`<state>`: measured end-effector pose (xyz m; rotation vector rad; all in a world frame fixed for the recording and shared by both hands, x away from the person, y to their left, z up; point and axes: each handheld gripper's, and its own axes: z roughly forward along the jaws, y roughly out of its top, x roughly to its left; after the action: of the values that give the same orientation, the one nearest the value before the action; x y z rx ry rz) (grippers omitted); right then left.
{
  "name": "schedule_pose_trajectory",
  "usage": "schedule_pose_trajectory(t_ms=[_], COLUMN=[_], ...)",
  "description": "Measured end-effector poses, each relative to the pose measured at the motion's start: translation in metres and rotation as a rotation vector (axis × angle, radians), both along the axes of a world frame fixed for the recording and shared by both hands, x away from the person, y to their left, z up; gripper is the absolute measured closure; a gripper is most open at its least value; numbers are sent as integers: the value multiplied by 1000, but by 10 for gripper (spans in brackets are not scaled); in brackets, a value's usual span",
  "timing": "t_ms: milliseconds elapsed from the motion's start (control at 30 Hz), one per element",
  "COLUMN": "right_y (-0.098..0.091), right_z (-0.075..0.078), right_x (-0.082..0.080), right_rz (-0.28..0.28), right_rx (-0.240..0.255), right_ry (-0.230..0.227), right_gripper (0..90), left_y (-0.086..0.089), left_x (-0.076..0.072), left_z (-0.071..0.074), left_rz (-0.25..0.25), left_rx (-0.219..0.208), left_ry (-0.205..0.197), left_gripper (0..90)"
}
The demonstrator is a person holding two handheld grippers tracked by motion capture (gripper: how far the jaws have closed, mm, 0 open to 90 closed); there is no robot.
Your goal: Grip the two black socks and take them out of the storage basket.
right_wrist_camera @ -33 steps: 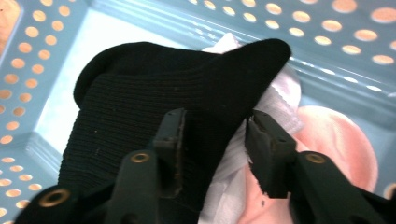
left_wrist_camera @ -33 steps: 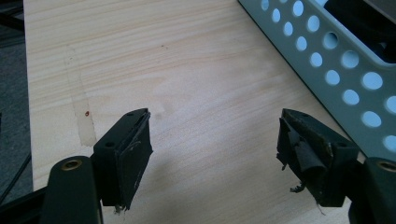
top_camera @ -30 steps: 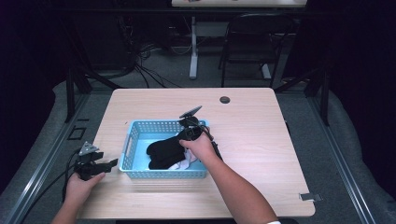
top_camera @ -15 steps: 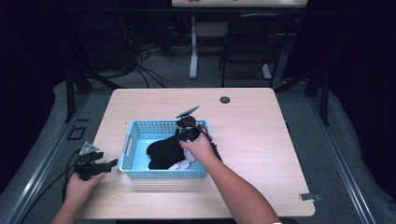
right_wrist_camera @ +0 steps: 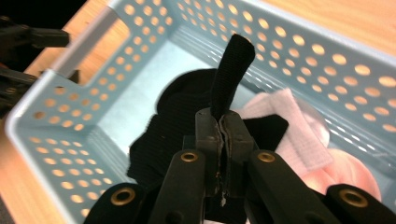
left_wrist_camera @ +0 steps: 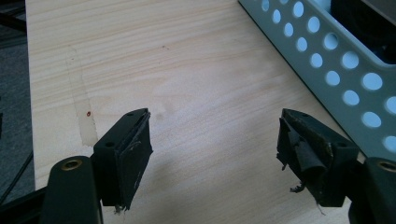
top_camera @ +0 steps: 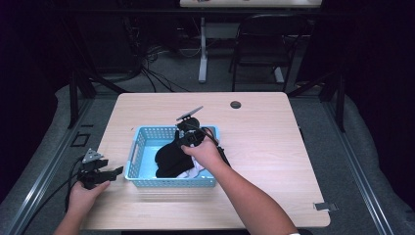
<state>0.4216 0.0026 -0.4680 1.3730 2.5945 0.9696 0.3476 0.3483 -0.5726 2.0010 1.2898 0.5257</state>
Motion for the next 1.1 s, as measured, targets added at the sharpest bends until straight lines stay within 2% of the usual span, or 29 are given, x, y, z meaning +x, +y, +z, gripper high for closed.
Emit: schedule_pose_trajectory(t_ms=[167,267,633,1100], right_y=[4,5,1,-10], right_z=[16,25,57,80], right_x=[-5,-7,-13,-21], right_rz=[10,21,38,42], right_rx=[30,28,65,77], right_ry=[-26,-38,-91,-125], right_gripper=[872,872,872,871], left_y=[0,0,0,1], left_x=[0,0,0,0], left_z=[0,0,0,0], left_rz=[2,3,4,5], left_rx=[-4,-5,-7,-8], left_ry=[-3,-3,-3,-2], left_gripper=[259,259,259,259])
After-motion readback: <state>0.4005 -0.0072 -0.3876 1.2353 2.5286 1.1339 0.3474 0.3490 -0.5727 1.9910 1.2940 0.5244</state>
